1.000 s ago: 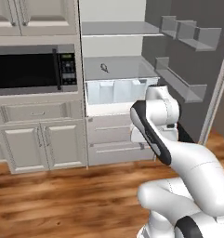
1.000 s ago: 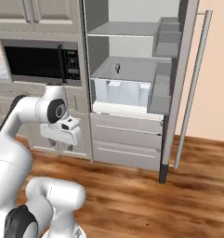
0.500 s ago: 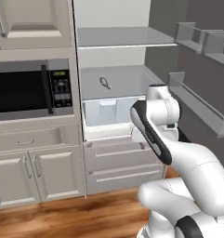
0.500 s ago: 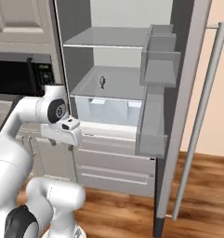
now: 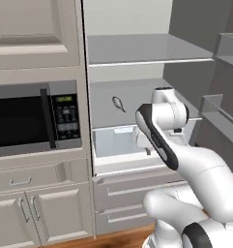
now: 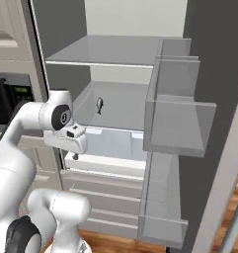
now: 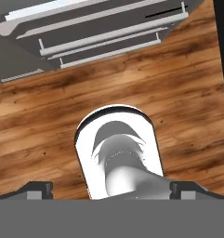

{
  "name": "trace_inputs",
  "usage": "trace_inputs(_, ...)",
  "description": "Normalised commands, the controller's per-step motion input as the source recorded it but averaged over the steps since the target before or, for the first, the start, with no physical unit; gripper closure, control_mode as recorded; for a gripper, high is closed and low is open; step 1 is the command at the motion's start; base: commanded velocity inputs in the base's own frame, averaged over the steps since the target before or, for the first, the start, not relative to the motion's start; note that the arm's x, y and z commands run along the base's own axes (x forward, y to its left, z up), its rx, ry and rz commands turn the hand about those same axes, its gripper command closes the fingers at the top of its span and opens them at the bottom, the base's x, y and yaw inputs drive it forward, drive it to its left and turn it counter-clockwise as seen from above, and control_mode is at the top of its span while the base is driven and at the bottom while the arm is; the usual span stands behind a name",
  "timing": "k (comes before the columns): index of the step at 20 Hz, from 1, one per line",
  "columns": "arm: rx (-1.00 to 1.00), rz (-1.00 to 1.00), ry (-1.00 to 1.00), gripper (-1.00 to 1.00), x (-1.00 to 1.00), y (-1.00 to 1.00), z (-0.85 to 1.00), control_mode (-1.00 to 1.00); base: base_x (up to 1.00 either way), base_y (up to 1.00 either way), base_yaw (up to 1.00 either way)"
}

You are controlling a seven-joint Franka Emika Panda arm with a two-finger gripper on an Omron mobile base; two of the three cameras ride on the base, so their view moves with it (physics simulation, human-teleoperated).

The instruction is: Gather the potato and corn from the fridge and place them on a tray on the dining counter. Then gather the fishs from the fridge and place them on the other tray.

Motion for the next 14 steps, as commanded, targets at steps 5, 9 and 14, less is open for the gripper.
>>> trace_inputs(5,0.00,0.00,0.00,-1.00,0.00,0.00,0.00,1.00,0.43,0.00,0.03)
trace_inputs(9,0.00,0.00,0.00,-1.00,0.00,0.00,0.00,1.00,0.77,0.00,0.02)
trace_inputs(14,0.00,0.00,-0.02,-1.00,0.06,0.01,-0.04,-1.00,0.38,0.00,0.00)
